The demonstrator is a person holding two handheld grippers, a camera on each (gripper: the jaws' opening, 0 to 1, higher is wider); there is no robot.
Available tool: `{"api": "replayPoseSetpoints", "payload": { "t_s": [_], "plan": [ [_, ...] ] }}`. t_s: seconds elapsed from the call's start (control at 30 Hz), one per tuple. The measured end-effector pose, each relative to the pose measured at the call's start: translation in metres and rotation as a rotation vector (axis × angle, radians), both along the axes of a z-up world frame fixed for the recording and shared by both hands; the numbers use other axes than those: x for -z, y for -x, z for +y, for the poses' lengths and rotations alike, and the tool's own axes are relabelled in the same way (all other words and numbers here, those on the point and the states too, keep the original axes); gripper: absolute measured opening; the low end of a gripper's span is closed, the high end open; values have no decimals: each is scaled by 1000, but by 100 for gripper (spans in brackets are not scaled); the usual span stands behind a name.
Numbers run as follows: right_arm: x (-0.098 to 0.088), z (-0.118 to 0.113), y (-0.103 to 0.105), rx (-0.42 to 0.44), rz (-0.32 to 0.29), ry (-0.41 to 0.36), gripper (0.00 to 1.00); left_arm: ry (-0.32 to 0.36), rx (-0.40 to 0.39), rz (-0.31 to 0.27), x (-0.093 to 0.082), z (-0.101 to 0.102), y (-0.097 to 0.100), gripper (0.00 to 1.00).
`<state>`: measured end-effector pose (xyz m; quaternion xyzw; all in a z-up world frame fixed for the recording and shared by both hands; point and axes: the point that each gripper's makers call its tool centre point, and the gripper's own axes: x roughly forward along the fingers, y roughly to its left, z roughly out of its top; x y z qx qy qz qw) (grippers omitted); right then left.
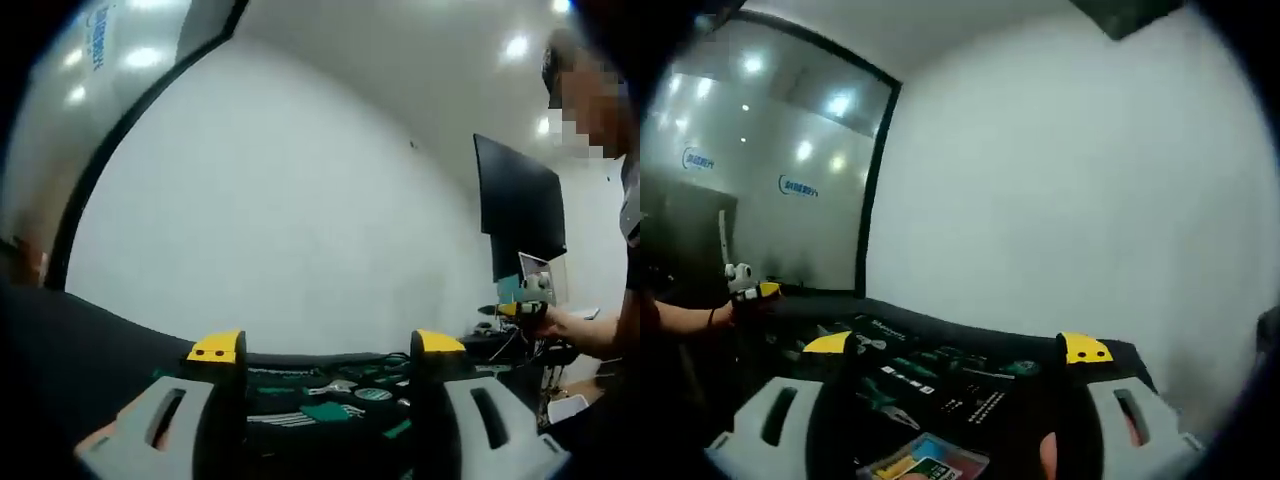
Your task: Pick up the tools and put them into their designated positions in the toolbox.
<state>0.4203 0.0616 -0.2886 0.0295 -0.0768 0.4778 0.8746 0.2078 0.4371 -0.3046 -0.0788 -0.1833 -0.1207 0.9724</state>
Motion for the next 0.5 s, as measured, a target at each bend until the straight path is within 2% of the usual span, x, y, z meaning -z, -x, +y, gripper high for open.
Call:
{"api": "replayPoseSetpoints", "payload": {
  "t_s": [0.13, 0.23, 0.27, 0.3, 0.33, 0.37, 0.4, 0.43, 0.5],
  "plan": [
    [21, 7, -21, 13, -32, -15, 85, -34, 13, 6, 3, -7, -2, 64],
    [18, -2, -33, 79, -67, -115, 84, -75, 6, 23, 9, -6, -7, 63],
    [20, -4, -31, 87, -49, -140, 83, -73, 8, 27, 10, -7, -7, 61],
    [29, -4, -33, 99, 24, -92, 81, -71, 10, 32, 10, -7, -7, 58],
    [29, -8, -36, 124, 42, -93, 76, -70, 11, 35, 11, -8, -8, 57],
    [21, -14, -39, 147, 15, -147, 69, -75, 8, 34, 11, -8, -8, 57],
    [22, -18, -41, 151, 36, -168, 59, -79, 3, 34, 11, -6, -9, 57],
    [30, -17, -40, 142, 80, -149, 55, -80, 0, 36, 12, -5, -9, 57],
    [29, -18, -36, 104, 105, -185, 57, -81, -8, 39, 12, -4, -10, 57]
  ]
}}
